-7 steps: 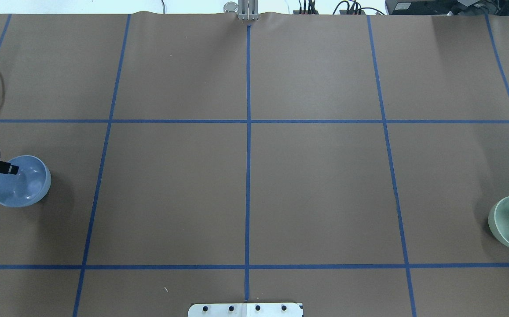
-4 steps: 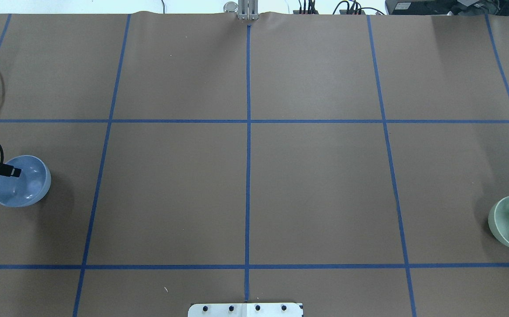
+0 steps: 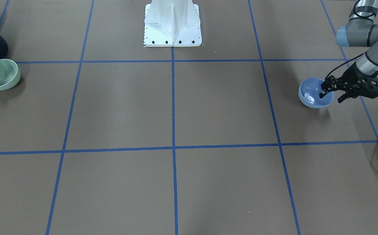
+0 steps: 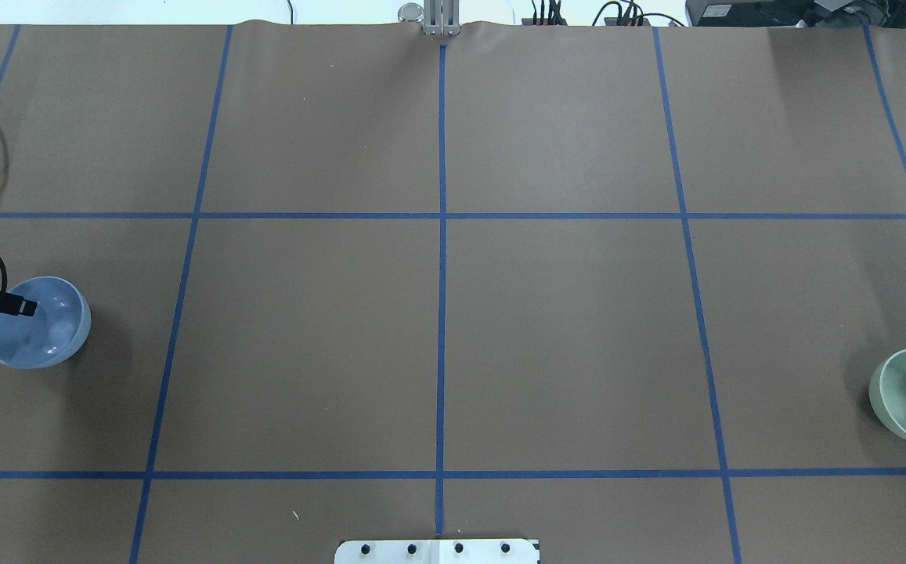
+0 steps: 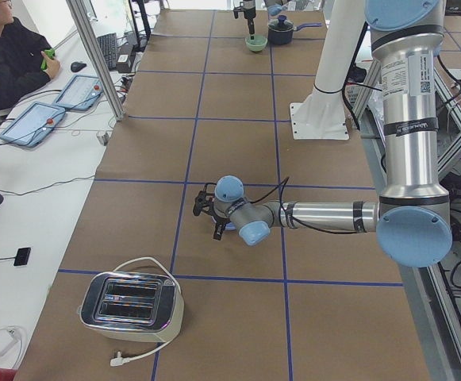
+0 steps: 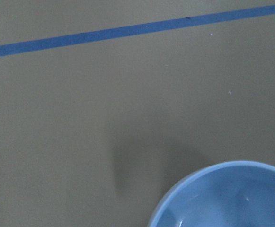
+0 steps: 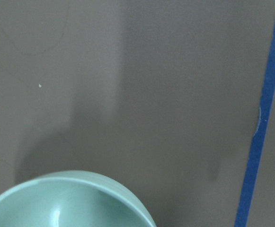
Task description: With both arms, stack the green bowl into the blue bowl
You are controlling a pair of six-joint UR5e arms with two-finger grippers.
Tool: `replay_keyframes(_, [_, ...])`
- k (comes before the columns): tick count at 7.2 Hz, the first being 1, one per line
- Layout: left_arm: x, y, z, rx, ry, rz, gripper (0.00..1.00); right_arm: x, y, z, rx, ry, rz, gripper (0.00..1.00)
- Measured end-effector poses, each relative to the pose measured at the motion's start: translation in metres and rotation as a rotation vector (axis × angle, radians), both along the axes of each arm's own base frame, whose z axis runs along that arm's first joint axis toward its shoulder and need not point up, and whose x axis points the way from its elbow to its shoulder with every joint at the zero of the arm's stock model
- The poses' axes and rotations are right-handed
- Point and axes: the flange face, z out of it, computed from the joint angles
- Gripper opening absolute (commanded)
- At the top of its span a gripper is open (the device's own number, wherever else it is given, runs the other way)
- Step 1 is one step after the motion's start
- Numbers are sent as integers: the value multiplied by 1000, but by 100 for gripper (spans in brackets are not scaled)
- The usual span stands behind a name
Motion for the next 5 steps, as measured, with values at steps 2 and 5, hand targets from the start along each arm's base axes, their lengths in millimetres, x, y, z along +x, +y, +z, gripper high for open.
replay_keyframes(2, [0, 0, 0, -2, 0, -2, 0, 0, 0, 0, 0, -1, -1, 0])
replay_keyframes(5, [1, -2, 5, -6, -5, 0, 0, -1, -1, -1, -1, -4, 1, 0])
